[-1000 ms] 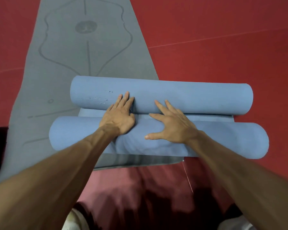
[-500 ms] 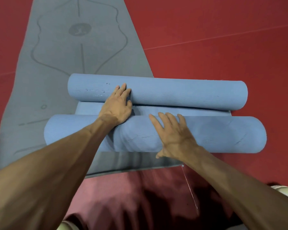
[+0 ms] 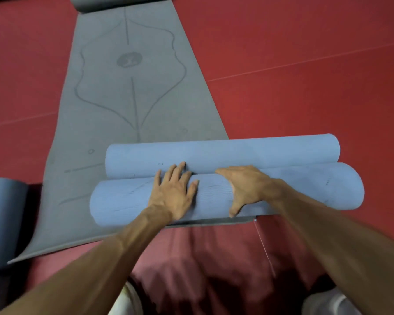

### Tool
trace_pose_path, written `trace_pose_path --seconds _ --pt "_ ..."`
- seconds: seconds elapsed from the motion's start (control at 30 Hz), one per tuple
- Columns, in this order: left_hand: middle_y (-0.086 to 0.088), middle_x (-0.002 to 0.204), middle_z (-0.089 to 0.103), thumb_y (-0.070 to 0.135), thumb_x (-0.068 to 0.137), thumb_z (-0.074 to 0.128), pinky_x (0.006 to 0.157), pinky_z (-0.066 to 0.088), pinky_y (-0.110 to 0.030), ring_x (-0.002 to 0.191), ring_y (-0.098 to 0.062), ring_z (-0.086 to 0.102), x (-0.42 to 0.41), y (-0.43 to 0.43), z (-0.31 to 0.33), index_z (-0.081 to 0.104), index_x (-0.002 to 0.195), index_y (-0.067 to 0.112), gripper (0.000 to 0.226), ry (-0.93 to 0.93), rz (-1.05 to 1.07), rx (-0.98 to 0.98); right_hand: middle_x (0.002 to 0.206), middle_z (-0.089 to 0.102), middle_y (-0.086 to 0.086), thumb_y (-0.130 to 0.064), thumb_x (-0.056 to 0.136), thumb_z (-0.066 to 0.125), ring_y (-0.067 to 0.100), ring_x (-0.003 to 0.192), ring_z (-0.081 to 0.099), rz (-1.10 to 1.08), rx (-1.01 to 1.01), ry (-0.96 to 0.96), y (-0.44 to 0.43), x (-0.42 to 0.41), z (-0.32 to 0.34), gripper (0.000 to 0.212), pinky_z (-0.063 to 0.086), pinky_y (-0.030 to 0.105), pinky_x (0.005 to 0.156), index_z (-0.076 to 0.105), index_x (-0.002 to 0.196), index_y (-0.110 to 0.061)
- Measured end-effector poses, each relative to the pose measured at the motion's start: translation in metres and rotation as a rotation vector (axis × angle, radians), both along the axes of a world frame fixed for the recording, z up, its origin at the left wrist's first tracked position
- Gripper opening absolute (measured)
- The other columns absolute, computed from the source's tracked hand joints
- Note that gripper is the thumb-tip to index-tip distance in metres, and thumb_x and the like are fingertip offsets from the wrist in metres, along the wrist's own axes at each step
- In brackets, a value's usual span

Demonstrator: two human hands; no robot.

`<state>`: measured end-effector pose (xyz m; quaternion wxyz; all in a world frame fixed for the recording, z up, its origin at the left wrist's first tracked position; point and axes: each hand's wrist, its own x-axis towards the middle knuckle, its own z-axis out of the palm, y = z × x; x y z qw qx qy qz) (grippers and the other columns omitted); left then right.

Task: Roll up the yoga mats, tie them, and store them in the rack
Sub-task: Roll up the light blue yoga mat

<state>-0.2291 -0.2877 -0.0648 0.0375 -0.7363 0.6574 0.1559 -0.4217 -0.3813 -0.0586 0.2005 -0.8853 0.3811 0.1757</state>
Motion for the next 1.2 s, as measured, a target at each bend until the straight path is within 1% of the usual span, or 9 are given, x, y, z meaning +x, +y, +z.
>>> trace_pose_path --seconds 0.1,0.27,0.4,0.5,0.7,0.97,1.03,1.1,1.2 --pt "0.003 0.160 0.010 0.062 0.075 -0.011 0.117 -0.007 -0.042 0.147 -0.017 0.002 -0.015 0.041 -0.002 0.012 0.152 0.024 0.089 -0.013 0.027 -0.002 0.122 0.057 -0.003 -0.059 0.043 0.083 0.022 0.112 0.055 0.001 0.035 0.021 0.011 -0.001 0.003 0.110 0.044 0.041 0.094 0.036 0.136 -0.024" --pt "0.004 0.160 -0.005 0.069 0.089 0.012 0.116 -0.014 -0.044 0.146 -0.020 -0.015 -0.012 0.042 -0.005 -0.005 0.152 0.022 0.080 0.014 -0.001 0.089 0.140 0.046 0.001 -0.057 0.044 0.082 0.024 0.125 0.046 -0.007 -0.006 0.054 0.023 0.000 -0.001 0.124 0.035 0.043 0.104 0.022 0.147 -0.024" --pt "0.002 0.160 -0.002 0.066 0.091 0.013 0.117 -0.011 -0.045 0.147 -0.022 -0.011 -0.012 0.037 -0.006 -0.002 0.152 0.022 0.077 -0.018 -0.009 0.084 0.150 0.032 0.005 -0.060 0.045 0.081 0.024 0.136 0.032 -0.007 -0.025 0.073 0.021 0.001 -0.001 0.132 0.025 0.042 0.111 0.013 0.152 -0.022" --pt "0.002 0.160 0.002 0.064 0.094 0.017 0.117 -0.008 -0.045 0.147 -0.023 -0.006 -0.010 0.029 -0.005 0.000 0.153 0.022 0.074 -0.032 -0.005 0.087 0.160 0.007 0.014 -0.058 0.052 0.081 0.029 0.147 0.007 -0.016 -0.019 0.083 0.017 0.001 0.000 0.132 0.005 0.049 0.118 0.005 0.154 -0.023" --pt "0.005 0.158 0.015 0.069 0.090 0.015 0.118 -0.002 -0.043 0.146 -0.020 0.006 0.000 -0.003 0.002 0.013 0.152 0.025 0.076 0.049 0.024 0.148 0.160 -0.017 0.013 -0.066 0.062 0.072 0.031 0.146 -0.018 -0.001 -0.098 0.066 0.012 -0.002 -0.003 0.123 -0.008 0.064 0.112 0.001 0.154 -0.024" --pt "0.006 0.159 0.014 0.070 0.090 0.015 0.119 0.005 -0.037 0.147 -0.014 0.004 0.013 -0.041 -0.005 0.016 0.152 0.028 0.075 0.049 0.006 0.068 0.161 -0.009 0.010 -0.082 0.068 0.054 0.026 0.148 -0.013 -0.033 -0.259 -0.036 0.010 -0.001 -0.010 0.117 -0.009 0.065 0.111 0.004 0.155 -0.021" --pt "0.005 0.160 0.013 0.073 0.089 0.014 0.120 0.004 -0.036 0.148 -0.013 0.004 0.018 -0.053 -0.004 0.016 0.152 0.028 0.077 0.066 -0.001 0.062 0.159 0.014 0.015 -0.080 0.065 0.058 0.028 0.147 0.008 -0.031 -0.342 -0.100 0.011 -0.003 -0.014 0.116 -0.001 0.065 0.112 0.019 0.153 -0.016" --pt "0.005 0.160 0.010 0.071 0.090 0.016 0.120 0.003 -0.036 0.147 -0.012 0.004 0.022 -0.064 -0.005 0.016 0.152 0.027 0.075 0.067 -0.004 0.055 0.139 0.044 0.016 -0.079 0.052 0.069 0.033 0.130 0.040 -0.005 -0.477 -0.142 0.013 -0.006 -0.023 0.120 0.020 0.065 0.109 0.039 0.144 -0.008" --pt "0.004 0.160 0.007 0.069 0.091 0.017 0.120 0.003 -0.036 0.147 -0.013 0.009 0.025 -0.083 -0.007 0.017 0.152 0.027 0.074 0.056 -0.006 0.048 0.124 0.054 0.014 -0.074 0.027 0.081 0.031 0.113 0.050 -0.034 -0.576 -0.154 0.013 -0.007 -0.035 0.133 0.036 0.060 0.102 0.048 0.137 -0.008"
